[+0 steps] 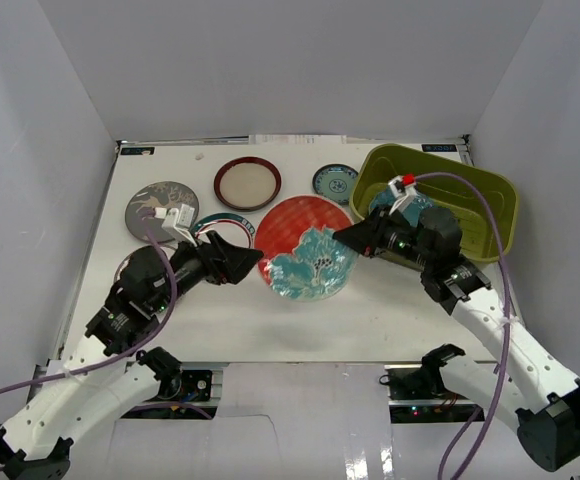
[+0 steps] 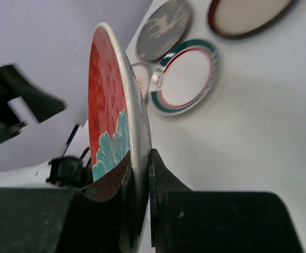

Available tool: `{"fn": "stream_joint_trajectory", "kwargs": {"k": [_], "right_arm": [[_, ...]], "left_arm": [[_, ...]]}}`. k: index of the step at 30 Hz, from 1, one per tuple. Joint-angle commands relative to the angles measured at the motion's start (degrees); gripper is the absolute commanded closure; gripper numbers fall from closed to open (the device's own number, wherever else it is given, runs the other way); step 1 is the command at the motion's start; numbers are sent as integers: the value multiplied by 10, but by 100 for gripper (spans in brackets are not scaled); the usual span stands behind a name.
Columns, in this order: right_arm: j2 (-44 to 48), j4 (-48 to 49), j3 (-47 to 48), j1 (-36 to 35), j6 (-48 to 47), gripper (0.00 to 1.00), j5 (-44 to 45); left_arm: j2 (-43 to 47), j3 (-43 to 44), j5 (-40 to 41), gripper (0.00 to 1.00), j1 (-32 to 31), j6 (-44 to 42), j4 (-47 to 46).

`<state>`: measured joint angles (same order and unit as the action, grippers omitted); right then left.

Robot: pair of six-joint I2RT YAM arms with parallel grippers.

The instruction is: Place the plates into the plastic bin on the countertop

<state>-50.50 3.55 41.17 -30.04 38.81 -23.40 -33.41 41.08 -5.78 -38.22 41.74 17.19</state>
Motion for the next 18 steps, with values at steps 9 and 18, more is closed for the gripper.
{"fn": "stream_joint_trajectory", "kwargs": {"k": [9,18], "right_arm": [[-91,-3,171,384,-1,92,71],[-186,-14,162,457,-34,92,98]], "left_arm": [[57,21,130,2,0,-145,108],[80,-45,208,2,-1,-8,146]]}}
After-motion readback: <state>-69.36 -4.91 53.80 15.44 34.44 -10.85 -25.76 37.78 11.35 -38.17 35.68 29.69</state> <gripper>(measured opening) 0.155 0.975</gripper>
